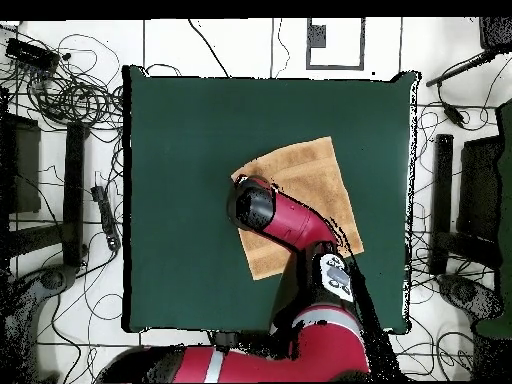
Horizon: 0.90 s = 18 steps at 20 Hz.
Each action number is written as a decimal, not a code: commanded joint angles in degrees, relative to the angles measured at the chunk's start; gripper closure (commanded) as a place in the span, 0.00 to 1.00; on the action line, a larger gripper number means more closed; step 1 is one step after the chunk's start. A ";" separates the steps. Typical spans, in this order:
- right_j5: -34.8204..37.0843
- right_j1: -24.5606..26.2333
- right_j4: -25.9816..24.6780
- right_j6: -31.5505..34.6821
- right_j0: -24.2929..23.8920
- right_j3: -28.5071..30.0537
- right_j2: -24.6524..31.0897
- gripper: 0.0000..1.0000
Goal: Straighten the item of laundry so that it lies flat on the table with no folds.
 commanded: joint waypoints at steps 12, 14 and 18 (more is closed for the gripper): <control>-8.37 10.26 -0.11 12.41 2.62 1.35 4.37 1.00; -8.70 10.78 0.51 12.86 2.80 1.30 4.25 1.00; -9.38 11.27 1.01 13.09 3.04 0.90 4.04 1.00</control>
